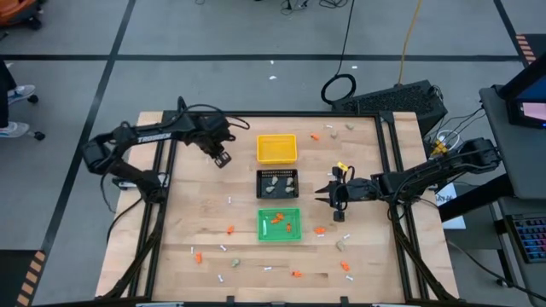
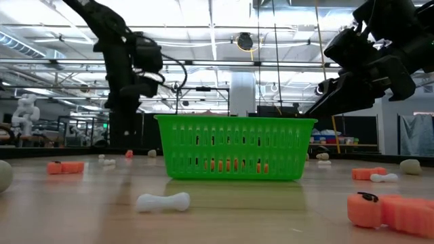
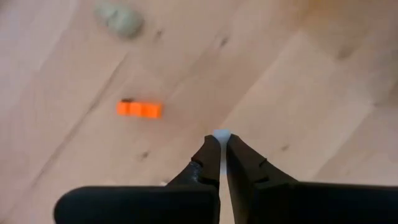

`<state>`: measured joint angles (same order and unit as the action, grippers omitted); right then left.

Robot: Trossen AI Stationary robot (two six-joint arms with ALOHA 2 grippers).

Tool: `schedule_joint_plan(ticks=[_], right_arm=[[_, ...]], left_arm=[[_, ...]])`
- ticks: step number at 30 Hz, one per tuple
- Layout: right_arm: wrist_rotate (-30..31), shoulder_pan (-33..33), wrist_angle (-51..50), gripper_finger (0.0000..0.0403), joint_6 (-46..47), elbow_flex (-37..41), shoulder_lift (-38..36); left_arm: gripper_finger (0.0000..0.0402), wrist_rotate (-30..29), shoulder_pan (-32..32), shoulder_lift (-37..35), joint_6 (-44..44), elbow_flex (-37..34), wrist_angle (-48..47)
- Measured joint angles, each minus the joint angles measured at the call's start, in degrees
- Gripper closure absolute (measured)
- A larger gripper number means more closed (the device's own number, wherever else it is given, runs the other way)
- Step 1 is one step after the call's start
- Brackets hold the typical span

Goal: Sort Halloween decoration
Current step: Put the white bone toy into the yellow basket

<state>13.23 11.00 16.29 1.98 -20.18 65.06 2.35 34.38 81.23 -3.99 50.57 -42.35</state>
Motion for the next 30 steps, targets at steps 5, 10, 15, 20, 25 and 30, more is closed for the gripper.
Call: schedule_joint_plan(ticks=[5, 10, 15, 20, 25, 30], right_arm=[[0.00, 0.00, -0.04, 0.0316, -0.04, 0.00, -0.01], [0.00, 0.00, -0.06, 0.0316, -0.06, 0.00, 0.00], [0.00, 0.00, -0.14, 0.0316, 0.08, 0.00, 0.00], [-0.01, 0.00, -0.39, 0.0316, 0.26, 0.00, 0.00], [0.00, 0.00, -0.39, 0.0316, 0.29, 0.00, 0.00], [-0.02, 0.00, -0.46, 0.0316, 0.29, 0.00, 0.00]], left_arm=[[0.0393, 2.17, -2.51, -4.45, 0.10, 0.01, 6.34], [0.0393, 5.02, -5.29, -6.52, 0.26, 0.07, 15.49], [0.0393, 7.05, -7.98, -6.62, 0.26, -0.39, 25.28], [0.0393, 7.12, -10.23, -6.63, 0.27, -0.39, 31.84], [0.0393, 7.22, -11.72, -6.62, 1.09, -0.42, 38.59], [0.0393, 8.16, -13.41, -6.33, 1.56, -0.42, 46.29]])
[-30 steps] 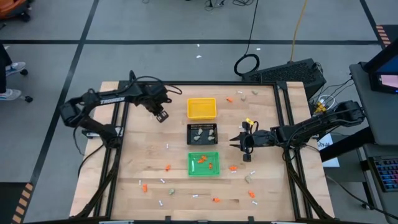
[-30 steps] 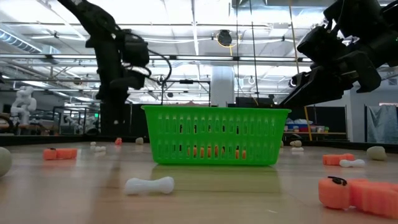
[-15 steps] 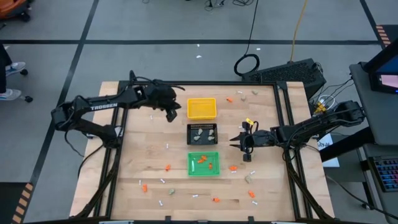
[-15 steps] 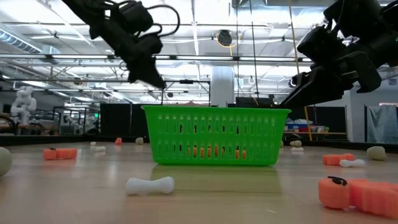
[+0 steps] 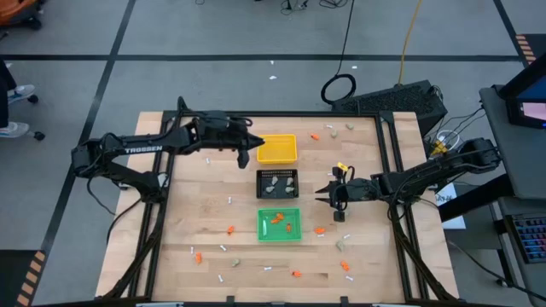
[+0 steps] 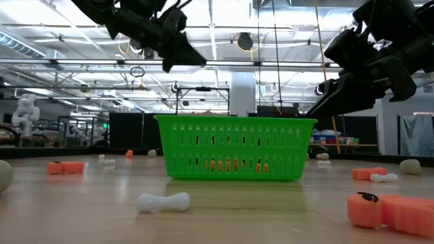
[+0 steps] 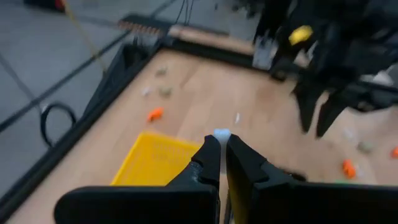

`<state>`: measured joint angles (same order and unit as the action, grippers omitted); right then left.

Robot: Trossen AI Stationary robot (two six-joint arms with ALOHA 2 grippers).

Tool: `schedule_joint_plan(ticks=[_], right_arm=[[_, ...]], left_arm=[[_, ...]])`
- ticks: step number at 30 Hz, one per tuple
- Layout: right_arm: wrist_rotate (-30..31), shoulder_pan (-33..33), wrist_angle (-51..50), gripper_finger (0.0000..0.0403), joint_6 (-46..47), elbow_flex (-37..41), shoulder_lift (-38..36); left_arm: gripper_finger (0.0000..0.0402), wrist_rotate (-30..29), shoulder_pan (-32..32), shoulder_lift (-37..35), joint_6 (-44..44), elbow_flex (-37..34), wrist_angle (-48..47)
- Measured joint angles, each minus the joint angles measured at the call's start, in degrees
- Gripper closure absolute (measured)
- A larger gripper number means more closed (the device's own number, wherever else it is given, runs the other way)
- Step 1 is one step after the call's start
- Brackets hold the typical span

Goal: Sort Halloween decoration
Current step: Put the white bone toy into the yellow basket

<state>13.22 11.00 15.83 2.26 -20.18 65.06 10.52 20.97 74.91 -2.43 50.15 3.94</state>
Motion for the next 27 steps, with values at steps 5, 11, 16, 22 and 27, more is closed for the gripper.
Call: schedule_joint_plan(ticks=[5, 11, 16, 22, 27], right_arm=[[0.00, 0.00, -0.14, 0.0316, 0.00, 0.00, 0.00], [0.00, -0.01, -0.26, 0.0316, -0.02, 0.00, 0.00], [0.04, 0.00, -0.26, 0.0316, -0.11, 0.00, 0.00], [0.06, -0.01, -0.19, 0.0316, 0.00, 0.00, 0.00], [0.08, -0.01, -0.06, 0.0316, 0.02, 0.00, 0.00]], left_arm=[[0.0393, 0.18, -1.77, -0.01, 0.19, -3.32, 11.39], [0.0393, 4.54, -1.99, -0.01, -1.64, -11.66, 29.84], [0.0393, 4.82, -1.99, -0.01, -4.43, -16.47, 41.04], [0.0393, 4.82, -1.99, -0.01, -5.89, -17.94, 42.29], [0.0393, 4.93, -1.99, -0.01, -6.19, -17.94, 42.29]])
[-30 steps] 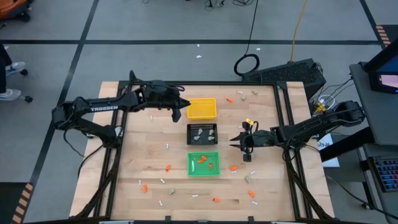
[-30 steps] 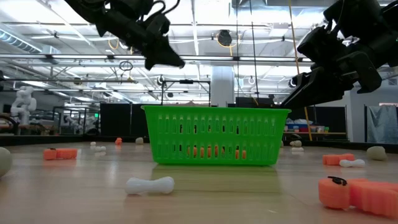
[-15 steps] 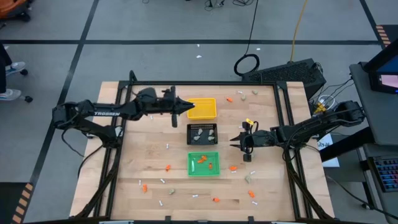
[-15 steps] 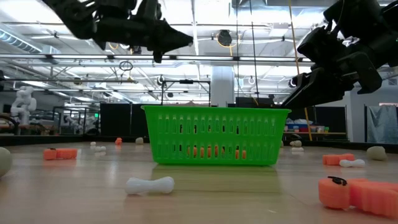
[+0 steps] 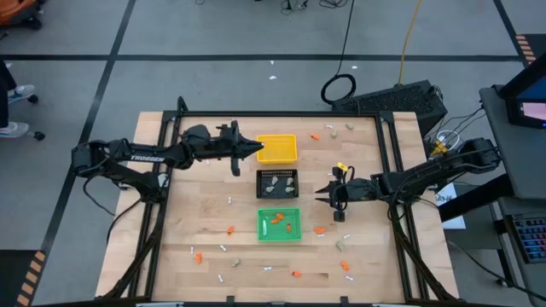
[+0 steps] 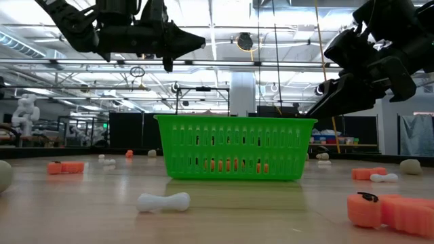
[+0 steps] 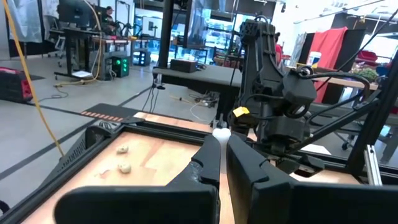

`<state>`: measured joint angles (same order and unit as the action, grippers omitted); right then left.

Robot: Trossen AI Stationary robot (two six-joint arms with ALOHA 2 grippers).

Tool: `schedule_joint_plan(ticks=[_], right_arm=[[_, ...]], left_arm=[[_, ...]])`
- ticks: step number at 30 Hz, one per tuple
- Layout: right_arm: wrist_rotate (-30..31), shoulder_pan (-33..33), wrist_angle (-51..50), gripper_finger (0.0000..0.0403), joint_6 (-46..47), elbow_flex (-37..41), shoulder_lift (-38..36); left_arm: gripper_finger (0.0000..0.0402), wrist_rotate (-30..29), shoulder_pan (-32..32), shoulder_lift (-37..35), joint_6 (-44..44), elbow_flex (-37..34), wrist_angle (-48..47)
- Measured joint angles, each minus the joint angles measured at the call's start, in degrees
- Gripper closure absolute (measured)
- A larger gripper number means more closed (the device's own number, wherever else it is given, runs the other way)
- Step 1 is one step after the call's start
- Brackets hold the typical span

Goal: Sort Halloween decoration
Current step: Put the white bone toy into the yellow basket

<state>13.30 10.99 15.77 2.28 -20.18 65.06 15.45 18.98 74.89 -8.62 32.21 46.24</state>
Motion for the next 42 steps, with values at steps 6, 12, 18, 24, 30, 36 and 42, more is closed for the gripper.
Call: schedule_joint_plan(ticks=[6, 12, 18, 24, 30, 36, 42], right_arm=[[0.02, -0.01, 0.02, 0.0316, 0.00, 0.00, 0.00], [0.07, -0.01, 0.02, 0.0316, 0.00, 0.00, 0.00], [0.09, -0.01, 0.02, 0.0316, 0.00, 0.00, 0.00], [0.09, -0.01, 0.04, 0.0316, 0.00, 0.00, 0.00], [0.11, -0.01, 0.04, 0.0316, -0.11, 0.00, 0.00], [0.11, 0.00, 0.04, 0.0316, -0.13, 0.00, 0.00], [0.11, 0.01, 0.04, 0.0316, -0.15, 0.00, 0.00]], left_arm=[[0.0393, 0.17, 0.00, 0.00, 0.93, 0.00, -0.09], [0.0393, 0.17, 0.00, 0.00, 8.26, 0.00, -0.21], [0.0393, 1.05, 0.00, 0.00, 17.41, 0.00, -0.22], [0.0393, 1.07, 0.00, 0.00, 23.09, 0.00, -0.24], [0.0393, 1.10, 0.00, 0.00, 27.23, 0.02, -0.57], [0.0393, 1.01, 0.00, 0.00, 28.60, 0.02, -1.35], [0.0393, -4.41, -0.84, 0.00, 25.75, 0.04, -1.73]])
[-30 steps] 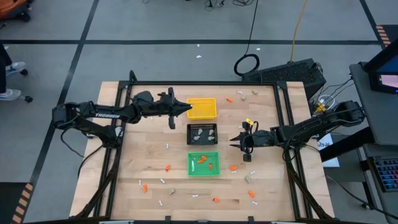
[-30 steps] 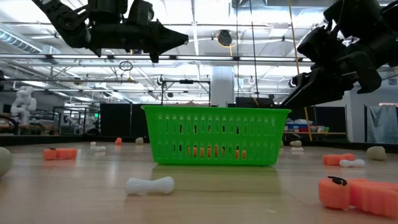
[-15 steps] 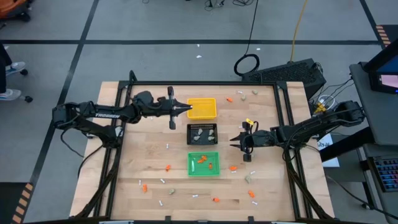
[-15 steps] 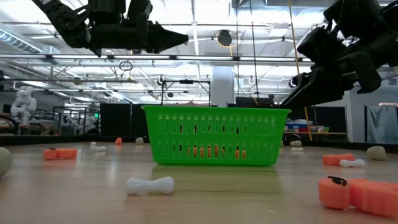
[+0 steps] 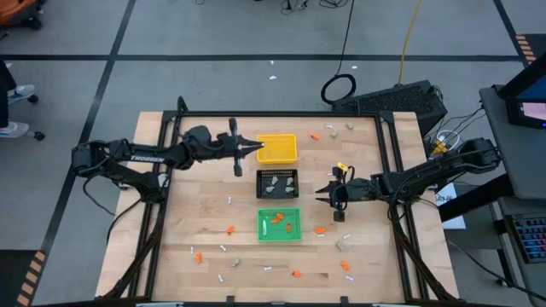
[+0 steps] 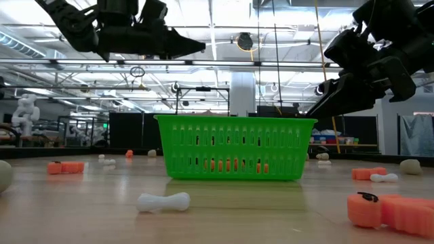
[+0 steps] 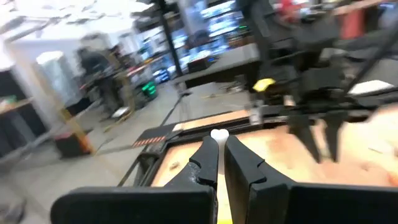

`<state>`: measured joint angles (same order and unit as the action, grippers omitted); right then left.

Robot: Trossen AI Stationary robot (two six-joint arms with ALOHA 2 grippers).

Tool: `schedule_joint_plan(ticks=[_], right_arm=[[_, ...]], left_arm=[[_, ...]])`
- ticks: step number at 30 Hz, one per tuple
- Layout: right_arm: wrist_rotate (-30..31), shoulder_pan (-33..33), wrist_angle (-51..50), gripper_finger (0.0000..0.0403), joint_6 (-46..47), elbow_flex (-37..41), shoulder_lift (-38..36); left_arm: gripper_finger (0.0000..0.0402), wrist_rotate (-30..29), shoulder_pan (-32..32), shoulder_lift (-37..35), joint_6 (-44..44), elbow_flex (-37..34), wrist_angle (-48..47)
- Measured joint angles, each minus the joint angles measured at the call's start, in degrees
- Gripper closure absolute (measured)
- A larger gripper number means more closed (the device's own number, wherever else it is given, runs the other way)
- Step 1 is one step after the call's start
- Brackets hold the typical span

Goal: Sort Halloween decoration
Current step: Put the white bone toy into the yellow basket

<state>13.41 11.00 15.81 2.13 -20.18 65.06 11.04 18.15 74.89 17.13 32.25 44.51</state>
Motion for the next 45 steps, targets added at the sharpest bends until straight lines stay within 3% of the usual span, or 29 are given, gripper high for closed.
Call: schedule_joint_plan(ticks=[7, 13, 17, 29, 37, 45], right_arm=[[0.02, 0.00, 0.00, 0.0316, -0.02, 0.00, 0.00], [0.04, 0.00, 0.22, 0.0316, -0.02, 0.00, 0.00], [0.04, 0.00, 0.25, 0.0316, -0.02, -0.01, 0.00], [0.04, -0.01, 0.21, 0.0316, -0.02, -0.02, 0.00], [0.04, 0.00, -0.26, 0.0316, -0.02, -0.02, 0.00], [0.04, 0.00, -0.87, 0.0316, -0.03, -0.02, 0.00]], left_arm=[[0.0393, -10.82, -0.76, 0.00, -4.14, 0.75, -7.22], [0.0393, -11.31, -0.78, 1.94, -8.05, 6.40, -20.80], [0.0393, -11.31, -0.94, 6.08, -7.85, 10.34, -24.82], [0.0393, -11.64, -0.96, 24.93, -9.36, 28.69, -44.70], [0.0393, -12.00, -0.57, 32.66, -10.52, 36.27, -50.80], [0.0385, -16.68, -0.04, 33.70, -12.88, 36.74, -52.93]])
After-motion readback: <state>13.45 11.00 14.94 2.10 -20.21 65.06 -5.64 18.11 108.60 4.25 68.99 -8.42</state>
